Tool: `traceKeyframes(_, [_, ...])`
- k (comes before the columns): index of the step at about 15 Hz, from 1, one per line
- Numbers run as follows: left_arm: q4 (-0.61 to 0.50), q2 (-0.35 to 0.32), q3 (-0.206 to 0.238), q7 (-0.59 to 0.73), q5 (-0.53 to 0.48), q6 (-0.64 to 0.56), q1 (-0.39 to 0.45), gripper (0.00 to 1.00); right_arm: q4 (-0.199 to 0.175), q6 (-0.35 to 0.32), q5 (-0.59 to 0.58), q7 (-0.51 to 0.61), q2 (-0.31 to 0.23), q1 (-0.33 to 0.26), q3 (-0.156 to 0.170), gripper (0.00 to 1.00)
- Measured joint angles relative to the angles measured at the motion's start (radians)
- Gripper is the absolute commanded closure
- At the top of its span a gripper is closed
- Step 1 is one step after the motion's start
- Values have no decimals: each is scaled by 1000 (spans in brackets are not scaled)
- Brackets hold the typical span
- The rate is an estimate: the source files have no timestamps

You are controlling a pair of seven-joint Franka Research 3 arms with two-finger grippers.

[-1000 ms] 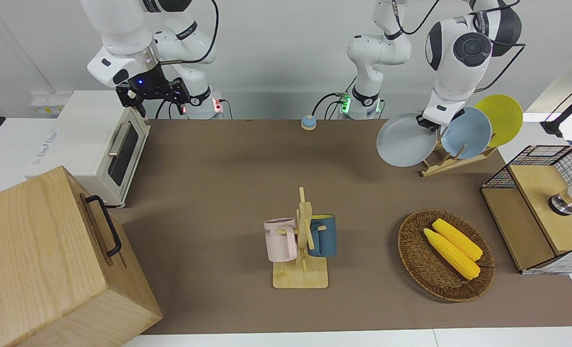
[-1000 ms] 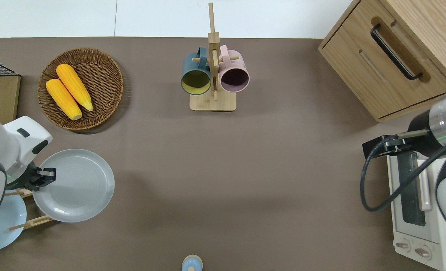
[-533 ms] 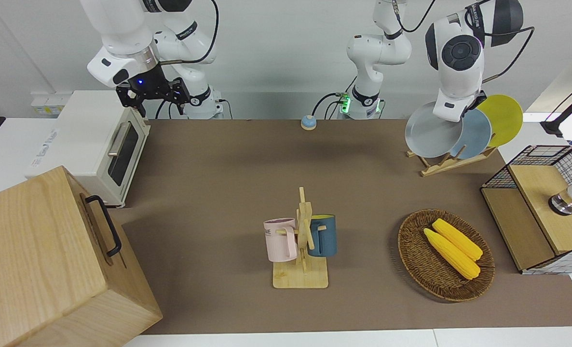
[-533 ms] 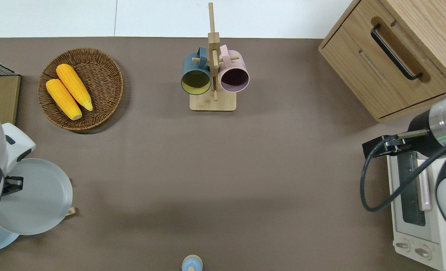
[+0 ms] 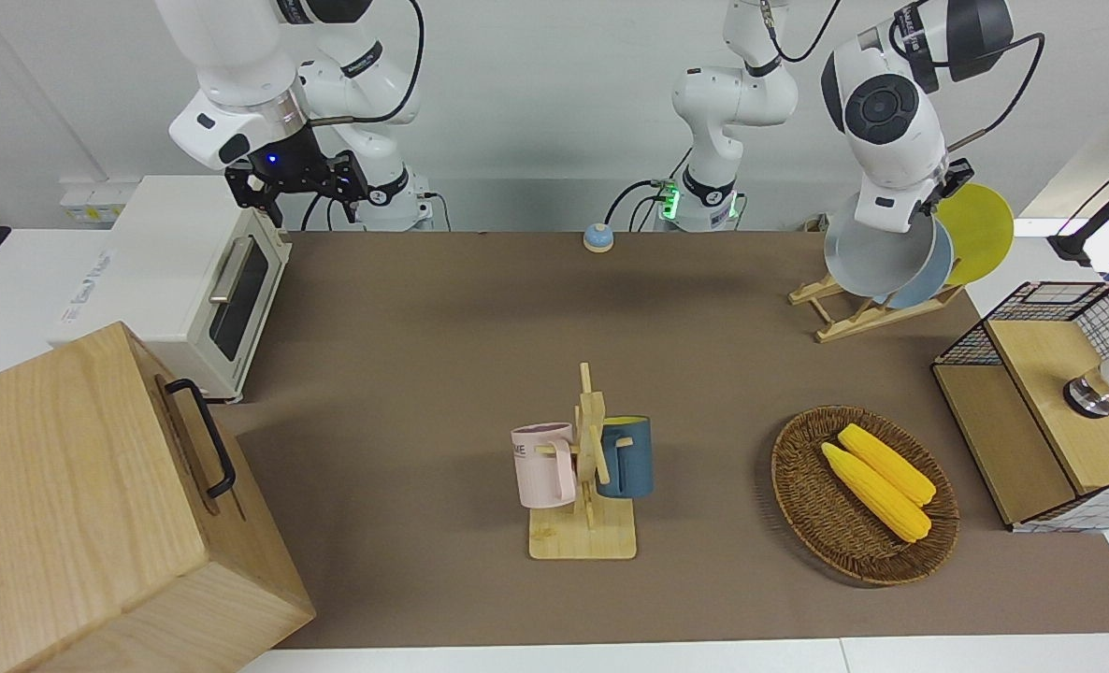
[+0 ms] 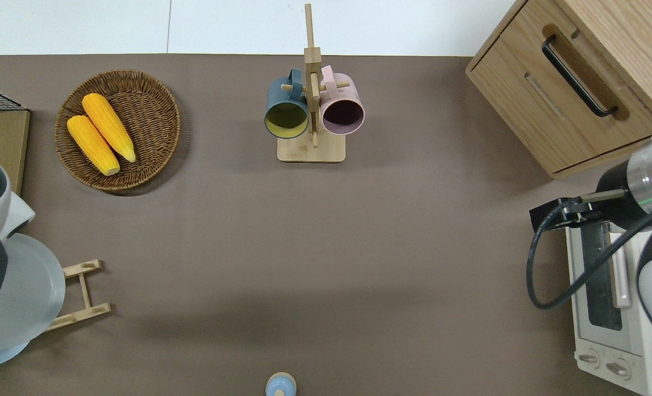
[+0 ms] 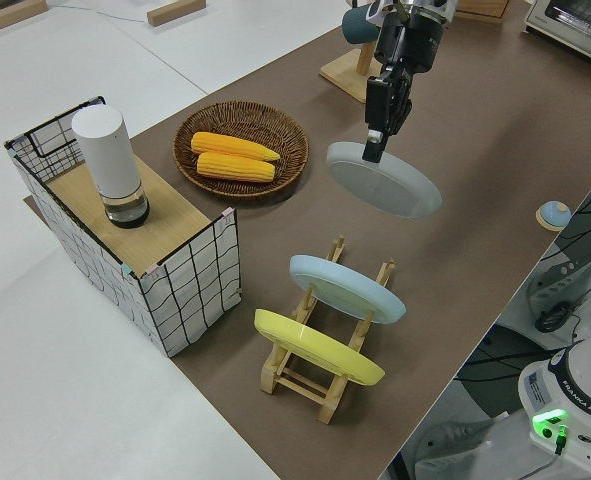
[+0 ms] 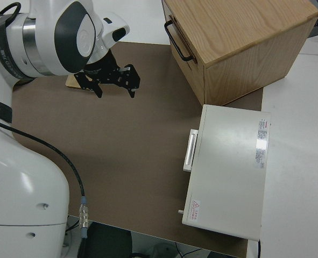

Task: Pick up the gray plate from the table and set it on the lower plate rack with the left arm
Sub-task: 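Lift the gray plate and carry it toward the wooden plate rack, then lower the gray plate upright into the rack slot beside the blue plate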

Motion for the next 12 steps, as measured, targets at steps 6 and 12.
traceKeyframes(6, [-31,8,-2,-60,35,-9,-1,1000,0,0,0,0,0,0,0,17])
traceKeyframes(12, [-98,29,-10,-172,60,-5,-3,1000,0,0,0,0,0,0,0,17])
